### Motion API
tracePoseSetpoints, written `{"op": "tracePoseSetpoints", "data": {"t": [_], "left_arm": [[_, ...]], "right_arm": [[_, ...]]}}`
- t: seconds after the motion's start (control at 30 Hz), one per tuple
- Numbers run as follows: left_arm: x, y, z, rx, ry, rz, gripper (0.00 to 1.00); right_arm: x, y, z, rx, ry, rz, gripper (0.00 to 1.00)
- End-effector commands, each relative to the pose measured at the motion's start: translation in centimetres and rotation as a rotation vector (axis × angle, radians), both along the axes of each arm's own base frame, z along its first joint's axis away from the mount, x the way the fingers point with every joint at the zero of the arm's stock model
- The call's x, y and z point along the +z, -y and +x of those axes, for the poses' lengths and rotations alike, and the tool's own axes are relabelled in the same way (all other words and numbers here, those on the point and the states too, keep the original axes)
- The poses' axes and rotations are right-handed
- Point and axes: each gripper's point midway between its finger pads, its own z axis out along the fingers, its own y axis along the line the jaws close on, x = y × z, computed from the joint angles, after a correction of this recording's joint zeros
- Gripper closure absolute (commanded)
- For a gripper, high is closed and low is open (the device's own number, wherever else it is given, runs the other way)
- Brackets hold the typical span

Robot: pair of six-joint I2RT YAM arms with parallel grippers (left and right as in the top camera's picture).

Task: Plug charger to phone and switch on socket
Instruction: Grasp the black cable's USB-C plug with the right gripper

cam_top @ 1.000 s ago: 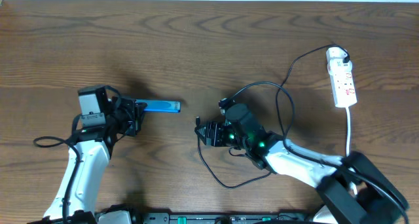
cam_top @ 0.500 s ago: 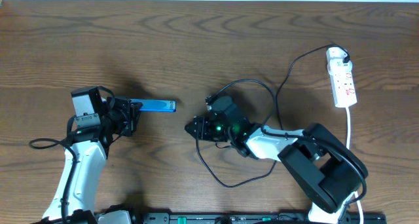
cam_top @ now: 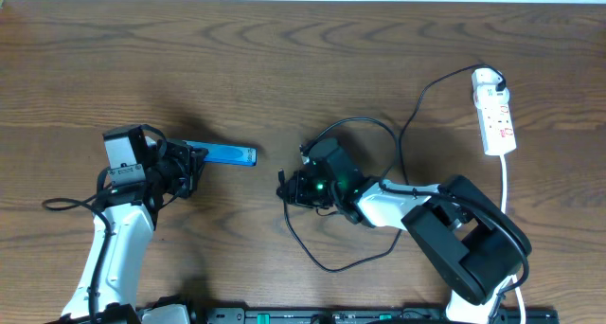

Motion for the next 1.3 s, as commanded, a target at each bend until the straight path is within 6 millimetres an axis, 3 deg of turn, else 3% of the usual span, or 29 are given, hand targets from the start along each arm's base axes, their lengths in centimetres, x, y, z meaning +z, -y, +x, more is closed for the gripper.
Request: {"op": "tracePoseSetpoints", "data": {"t": [0.0,0.27,0.4,0.57,0.7,0.87,0.93,1.07,1.2,1.27], "left_arm": [[0.9,0.8,0.2,-0.075,0.051,-0.009,0.93],[3.9,2.5,1.7,-0.216,0.238,-0.030,0.92],[5.1,2.9,2.7,-0.224,0.302,-0.050,0.93],[4.6,4.9,3.8,-0.261,0.314,-0.090,0.92],[4.1,7.6,5.3,-0.318,0.329,-0.168,0.92],[3.3,11.0,6.3,-0.414,0.314,-0.269,0.93],[3.8,12.5,6.4,-0.489,0.328,-0.323,0.93],[5.9,14.8,5.9,-0.657,0.378,-0.432,0.93],[7.8,15.5,4.5,-0.782,0.444,-0.491,0.93],[8.9,15.9,3.4,-0.867,0.486,-0.525,0.93]], "right_arm": [[-0.3,0.6,-0.2,0.059,-0.018,0.029,0.99],[3.6,2.5,-0.4,0.223,-0.051,0.248,0.99],[4.2,3.2,-1.4,0.276,-0.064,0.274,0.99],[5.4,4.4,-3.3,0.341,-0.036,0.224,0.99],[6.9,6.9,-3.9,0.323,0.022,0.096,0.99],[10.4,9.8,-5.0,0.309,0.107,0.020,0.99],[11.8,10.3,-5.8,0.315,0.130,0.022,0.99],[12.5,10.6,-6.5,0.310,0.158,0.037,0.99],[12.1,10.2,-6.7,0.287,0.136,0.087,0.99],[13.0,9.5,-6.6,0.309,0.168,0.148,0.99]]}}
